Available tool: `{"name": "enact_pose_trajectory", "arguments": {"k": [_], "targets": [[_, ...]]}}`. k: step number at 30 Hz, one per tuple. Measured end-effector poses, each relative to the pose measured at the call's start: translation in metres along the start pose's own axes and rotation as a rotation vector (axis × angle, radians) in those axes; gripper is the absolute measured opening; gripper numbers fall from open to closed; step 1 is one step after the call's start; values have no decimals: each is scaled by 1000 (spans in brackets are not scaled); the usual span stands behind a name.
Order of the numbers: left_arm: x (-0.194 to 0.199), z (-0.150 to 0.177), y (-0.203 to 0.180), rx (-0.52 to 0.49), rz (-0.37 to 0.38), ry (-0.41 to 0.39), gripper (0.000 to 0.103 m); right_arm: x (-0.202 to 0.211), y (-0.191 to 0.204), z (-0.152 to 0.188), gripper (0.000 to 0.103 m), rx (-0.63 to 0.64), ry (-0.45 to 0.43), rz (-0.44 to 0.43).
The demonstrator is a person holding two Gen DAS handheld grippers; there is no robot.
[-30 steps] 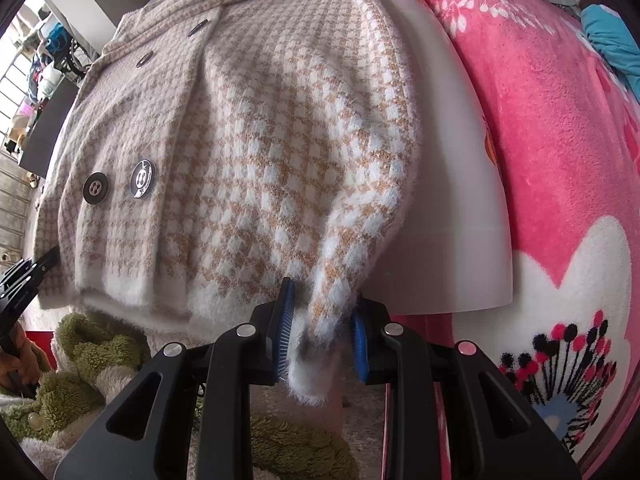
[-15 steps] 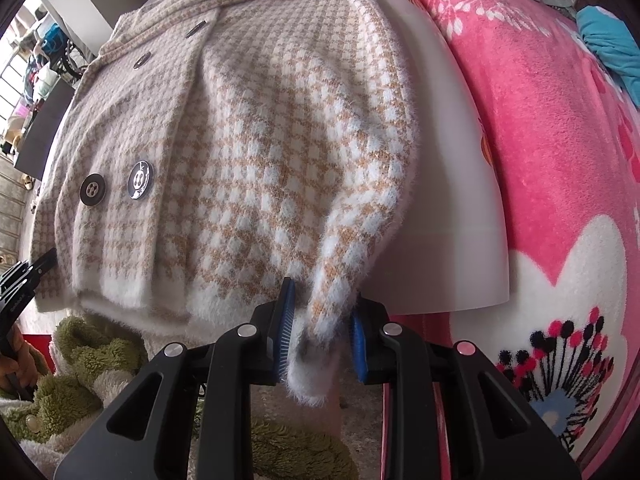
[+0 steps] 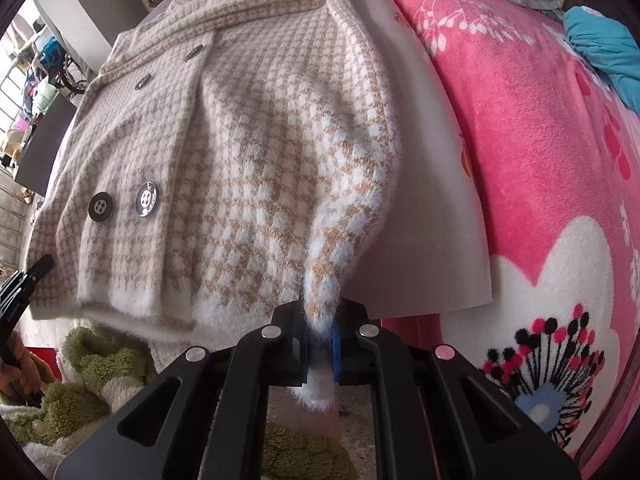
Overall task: Fold large clothes
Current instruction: 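Lift the hem with both grippers and fold it up toward the collar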
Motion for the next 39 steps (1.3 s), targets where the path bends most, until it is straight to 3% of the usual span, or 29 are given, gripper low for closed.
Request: {"name": "enact_pose_trajectory", "arguments": {"k": [7,12,23,27,31,35,39], "targets": [[34,-22,33,93,64,-143,7,54,-7,-23,7,-67,-122,-132],[37,-43,56,162,99,-198,7,79,1,-45,7,-72,-205,-227],[2,-88,103,401,283,-218,11,52,30,-130,8,-102,-301,-470],[-17,-108,116,464,318,-216,13,14,40,-172,8,-158,-263,-557],[-38,-124,128,514,325,-187,17,-32,38,-204,13,-250,-172,-603],[-51,-129,137,582,377,-166,22,-50,32,-211,26,-284,-135,-644],[-57,-126,143,658,465,-163,37,-50,21,-204,34,-287,-142,-661]]}}
Point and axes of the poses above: each gripper's, at about its wrist camera, not at the fingertips, and x roughly against the way its jaws point, y to its left, z to its underside, the point moved 3 cm from there along -x, roughly the way its jaws point, and after that the axes turned 15 degrees about -x, right-handed, at the moved point
